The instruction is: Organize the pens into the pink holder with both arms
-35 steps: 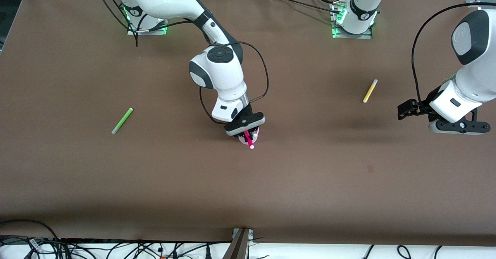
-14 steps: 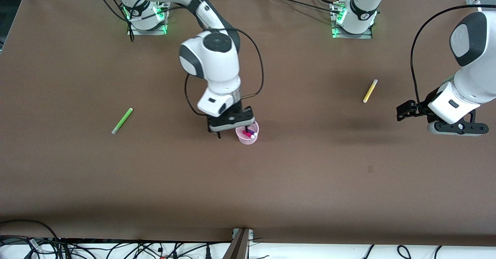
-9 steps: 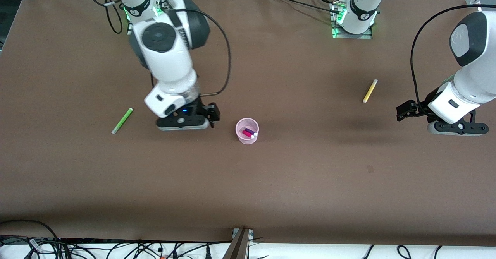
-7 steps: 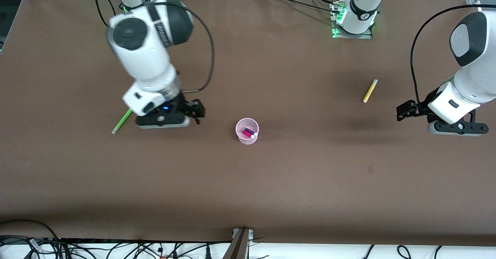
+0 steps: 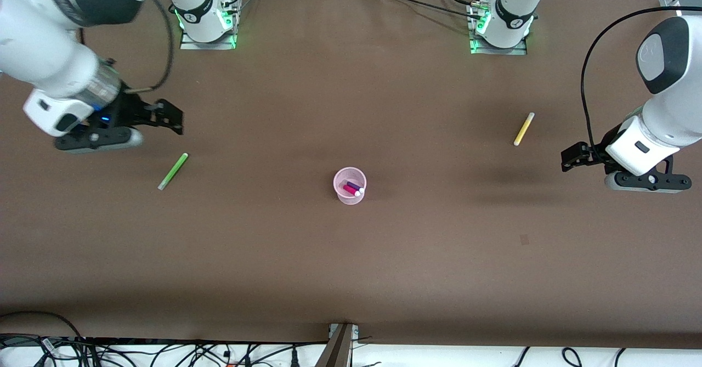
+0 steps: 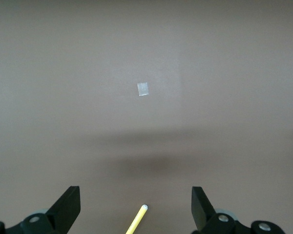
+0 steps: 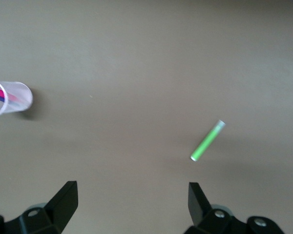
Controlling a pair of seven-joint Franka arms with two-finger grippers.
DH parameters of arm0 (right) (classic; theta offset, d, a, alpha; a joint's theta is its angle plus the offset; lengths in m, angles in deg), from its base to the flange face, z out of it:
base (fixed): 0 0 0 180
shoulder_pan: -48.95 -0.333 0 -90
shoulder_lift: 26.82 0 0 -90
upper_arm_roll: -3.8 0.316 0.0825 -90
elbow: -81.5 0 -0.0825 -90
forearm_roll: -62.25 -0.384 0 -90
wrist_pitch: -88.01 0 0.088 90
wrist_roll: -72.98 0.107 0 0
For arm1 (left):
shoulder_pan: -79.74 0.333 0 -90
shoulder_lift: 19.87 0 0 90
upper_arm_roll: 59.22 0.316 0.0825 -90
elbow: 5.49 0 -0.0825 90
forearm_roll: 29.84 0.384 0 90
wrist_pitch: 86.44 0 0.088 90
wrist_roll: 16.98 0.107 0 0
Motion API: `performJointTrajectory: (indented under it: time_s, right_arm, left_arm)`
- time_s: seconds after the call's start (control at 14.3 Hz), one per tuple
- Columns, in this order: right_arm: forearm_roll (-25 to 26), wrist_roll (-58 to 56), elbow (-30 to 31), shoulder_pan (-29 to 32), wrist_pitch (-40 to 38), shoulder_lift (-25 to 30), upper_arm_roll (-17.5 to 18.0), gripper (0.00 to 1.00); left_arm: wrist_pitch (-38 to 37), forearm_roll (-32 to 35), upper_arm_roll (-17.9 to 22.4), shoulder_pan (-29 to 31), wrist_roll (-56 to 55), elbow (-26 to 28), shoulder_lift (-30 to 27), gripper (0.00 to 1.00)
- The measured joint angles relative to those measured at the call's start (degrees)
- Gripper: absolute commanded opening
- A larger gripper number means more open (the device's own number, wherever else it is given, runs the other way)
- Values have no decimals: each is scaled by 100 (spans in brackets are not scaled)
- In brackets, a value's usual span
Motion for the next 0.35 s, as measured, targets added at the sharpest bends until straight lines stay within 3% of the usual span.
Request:
performJointTrajectory:
  time_s: [0.21, 0.35]
  right_arm:
    - [272, -292, 417, 1016, -1, 420, 837, 100]
    - [358, -292, 444, 1115, 1, 490, 1028, 100]
  left_arm:
    - [1, 0, -1, 0, 0, 0, 0, 100]
    - [7, 0, -1, 0, 0, -56, -3, 100]
